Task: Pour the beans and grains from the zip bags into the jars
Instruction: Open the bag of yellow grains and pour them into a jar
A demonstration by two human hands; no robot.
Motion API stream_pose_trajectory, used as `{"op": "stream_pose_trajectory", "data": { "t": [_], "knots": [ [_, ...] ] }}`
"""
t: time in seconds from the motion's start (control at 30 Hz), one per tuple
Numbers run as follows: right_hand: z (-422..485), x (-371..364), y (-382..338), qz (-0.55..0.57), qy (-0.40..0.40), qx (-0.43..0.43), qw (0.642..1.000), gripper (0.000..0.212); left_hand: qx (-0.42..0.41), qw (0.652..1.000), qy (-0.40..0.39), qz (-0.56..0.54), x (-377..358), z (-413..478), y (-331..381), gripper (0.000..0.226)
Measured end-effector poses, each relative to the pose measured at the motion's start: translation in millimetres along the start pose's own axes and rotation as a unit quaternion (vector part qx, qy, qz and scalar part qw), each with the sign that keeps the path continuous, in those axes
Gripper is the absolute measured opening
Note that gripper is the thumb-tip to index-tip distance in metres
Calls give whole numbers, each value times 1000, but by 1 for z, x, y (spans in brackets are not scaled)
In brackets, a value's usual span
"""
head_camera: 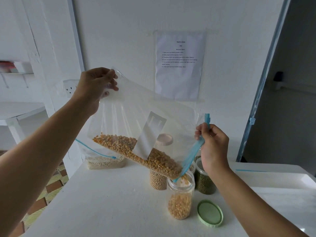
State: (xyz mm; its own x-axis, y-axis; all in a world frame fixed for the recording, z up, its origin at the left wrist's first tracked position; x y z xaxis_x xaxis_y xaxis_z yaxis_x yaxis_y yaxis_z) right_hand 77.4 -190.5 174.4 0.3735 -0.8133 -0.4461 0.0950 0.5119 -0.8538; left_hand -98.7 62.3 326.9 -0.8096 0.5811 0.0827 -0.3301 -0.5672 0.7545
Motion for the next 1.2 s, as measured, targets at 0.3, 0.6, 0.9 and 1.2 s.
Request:
{"op": "stream_pose_trajectory", "data": {
  "t": [0.3,0.6,0.9,1.2],
  "knots": [
    [0,-1,-1,-11,6,5,1000,26,1,1000,3,1,-1,0,-1,20],
    [-2,-1,-1,-7,6,7,1000,27,2,1000,-2,-1,0,-1,3,19],
    [-3,-1,-1,-23,8,7,1000,27,0,1000,-4,4,0,0,5,18],
    [-2,-2,-1,-29,3,10,1000,27,2,1000,-5,5,1,-1,6,17]
  ]
}}
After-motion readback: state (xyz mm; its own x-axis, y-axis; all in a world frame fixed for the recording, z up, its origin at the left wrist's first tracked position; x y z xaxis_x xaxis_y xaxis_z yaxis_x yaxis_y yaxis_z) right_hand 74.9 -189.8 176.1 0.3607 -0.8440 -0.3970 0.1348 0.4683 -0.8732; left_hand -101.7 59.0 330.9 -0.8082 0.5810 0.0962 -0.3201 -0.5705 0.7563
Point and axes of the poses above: each hand's wrist, its own z-axis towards the middle knuckle, its own x-axis out of the back of the hand, y = z × x, the point moved 2 cm from there along z, towards the middle knuckle, and after that the axes turned 10 degrees about -x, right-handed, at the moved point
